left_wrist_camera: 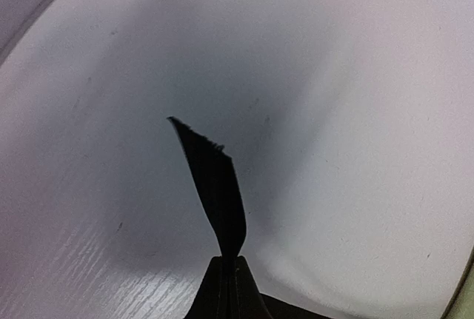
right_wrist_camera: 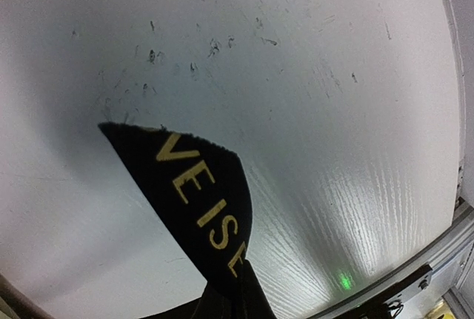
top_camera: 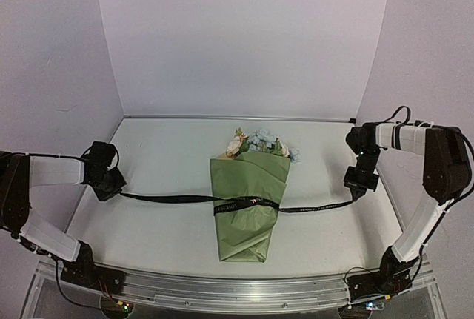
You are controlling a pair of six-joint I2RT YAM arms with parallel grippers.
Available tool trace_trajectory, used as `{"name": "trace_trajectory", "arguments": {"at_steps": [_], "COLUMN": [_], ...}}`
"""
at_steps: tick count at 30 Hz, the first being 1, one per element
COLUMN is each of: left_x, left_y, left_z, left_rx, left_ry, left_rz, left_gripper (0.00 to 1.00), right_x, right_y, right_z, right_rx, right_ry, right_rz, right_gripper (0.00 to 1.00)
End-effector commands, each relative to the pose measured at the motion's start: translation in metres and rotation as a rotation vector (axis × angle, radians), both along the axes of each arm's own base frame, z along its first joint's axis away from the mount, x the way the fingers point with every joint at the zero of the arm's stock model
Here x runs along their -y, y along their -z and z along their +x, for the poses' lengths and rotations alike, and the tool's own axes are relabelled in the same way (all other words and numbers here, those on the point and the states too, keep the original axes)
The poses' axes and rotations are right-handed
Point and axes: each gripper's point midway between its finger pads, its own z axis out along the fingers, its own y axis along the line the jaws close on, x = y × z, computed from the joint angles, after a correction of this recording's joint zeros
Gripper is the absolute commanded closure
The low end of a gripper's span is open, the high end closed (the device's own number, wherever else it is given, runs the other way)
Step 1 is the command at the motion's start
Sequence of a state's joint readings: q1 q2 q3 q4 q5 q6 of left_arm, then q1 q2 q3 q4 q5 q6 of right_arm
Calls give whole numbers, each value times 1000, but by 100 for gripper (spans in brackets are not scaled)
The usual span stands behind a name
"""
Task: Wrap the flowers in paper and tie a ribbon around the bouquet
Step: Cross the ribbon over the folded bouquet.
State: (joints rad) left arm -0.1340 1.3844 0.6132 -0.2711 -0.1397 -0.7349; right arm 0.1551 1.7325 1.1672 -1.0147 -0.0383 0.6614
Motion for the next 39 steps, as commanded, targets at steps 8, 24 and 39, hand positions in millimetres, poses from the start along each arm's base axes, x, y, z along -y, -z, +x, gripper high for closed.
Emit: {"name": "trace_trajectory", "arguments": {"at_steps": [8,24,39], "left_x": [30,146,279], "left_y": [-21,-132,-122], "left_z": [20,41,-5], "left_rx": [71,301,455], "left_ry": [161,740,1391], "left_rz": [-98,57,79], "left_gripper": [70,30,35], "right_x": [-18,-100,-205], "right_y": [4,-37,-7], "right_z": [-14,-5,-53], "right_rx": [-24,315,489], "right_ry": [-42,-758,-1446], "right_rz": [100,160,274], "right_gripper": [78,33,30]}}
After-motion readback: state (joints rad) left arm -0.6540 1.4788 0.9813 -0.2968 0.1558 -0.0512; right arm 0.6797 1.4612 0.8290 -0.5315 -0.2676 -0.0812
